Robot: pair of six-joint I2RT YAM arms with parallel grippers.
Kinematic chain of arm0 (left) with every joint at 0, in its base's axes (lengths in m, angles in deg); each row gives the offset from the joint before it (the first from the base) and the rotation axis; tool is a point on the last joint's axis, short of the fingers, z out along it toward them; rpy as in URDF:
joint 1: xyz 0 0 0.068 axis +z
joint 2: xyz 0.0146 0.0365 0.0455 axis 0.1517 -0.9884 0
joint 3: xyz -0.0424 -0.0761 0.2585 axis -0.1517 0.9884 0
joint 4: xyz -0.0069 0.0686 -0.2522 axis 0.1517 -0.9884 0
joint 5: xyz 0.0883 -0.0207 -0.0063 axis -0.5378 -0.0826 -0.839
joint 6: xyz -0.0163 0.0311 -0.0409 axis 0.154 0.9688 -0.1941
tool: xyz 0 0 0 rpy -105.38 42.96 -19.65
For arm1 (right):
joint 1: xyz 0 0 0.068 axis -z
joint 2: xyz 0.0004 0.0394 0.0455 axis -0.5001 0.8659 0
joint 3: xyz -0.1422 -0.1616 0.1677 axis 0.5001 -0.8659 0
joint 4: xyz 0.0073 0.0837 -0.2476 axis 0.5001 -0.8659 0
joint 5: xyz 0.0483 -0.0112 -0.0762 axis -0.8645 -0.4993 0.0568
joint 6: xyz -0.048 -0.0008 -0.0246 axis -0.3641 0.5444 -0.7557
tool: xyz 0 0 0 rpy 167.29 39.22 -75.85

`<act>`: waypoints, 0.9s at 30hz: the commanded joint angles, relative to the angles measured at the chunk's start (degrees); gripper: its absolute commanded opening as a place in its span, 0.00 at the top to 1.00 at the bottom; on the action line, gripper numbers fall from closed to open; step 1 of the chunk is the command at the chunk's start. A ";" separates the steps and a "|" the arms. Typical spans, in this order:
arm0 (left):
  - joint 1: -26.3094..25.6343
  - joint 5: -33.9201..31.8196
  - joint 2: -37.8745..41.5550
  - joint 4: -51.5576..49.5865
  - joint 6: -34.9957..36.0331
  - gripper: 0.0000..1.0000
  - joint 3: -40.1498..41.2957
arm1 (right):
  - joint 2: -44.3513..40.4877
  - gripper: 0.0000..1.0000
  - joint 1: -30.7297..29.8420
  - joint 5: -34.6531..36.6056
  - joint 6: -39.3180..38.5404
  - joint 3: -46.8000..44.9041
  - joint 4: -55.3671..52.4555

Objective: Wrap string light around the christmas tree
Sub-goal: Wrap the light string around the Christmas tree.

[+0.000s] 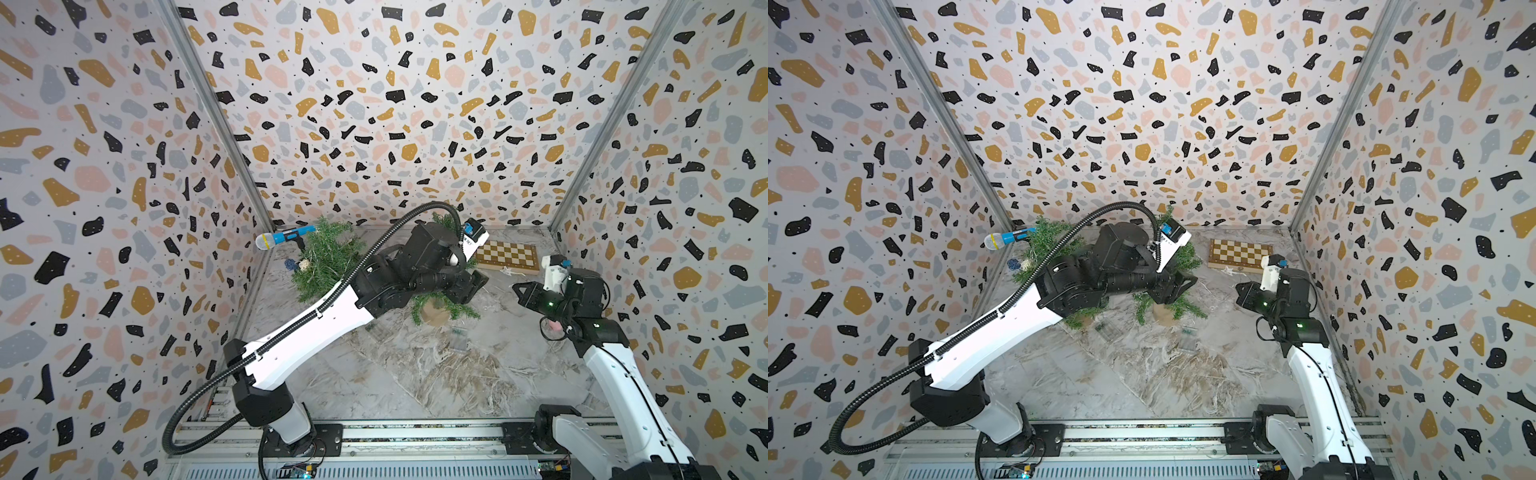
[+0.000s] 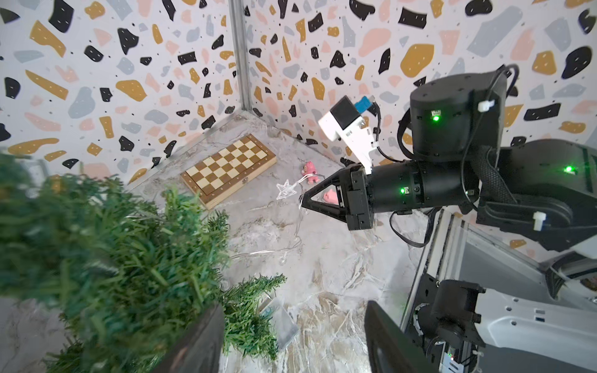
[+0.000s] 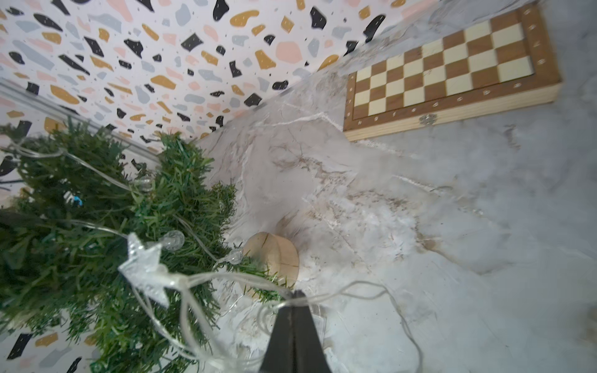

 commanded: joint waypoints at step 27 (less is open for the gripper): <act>4.02 23.76 -17.75 5.12 9.95 0.45 -1.04 | -2.22 1.00 -2.52 -8.98 -3.83 7.16 -1.91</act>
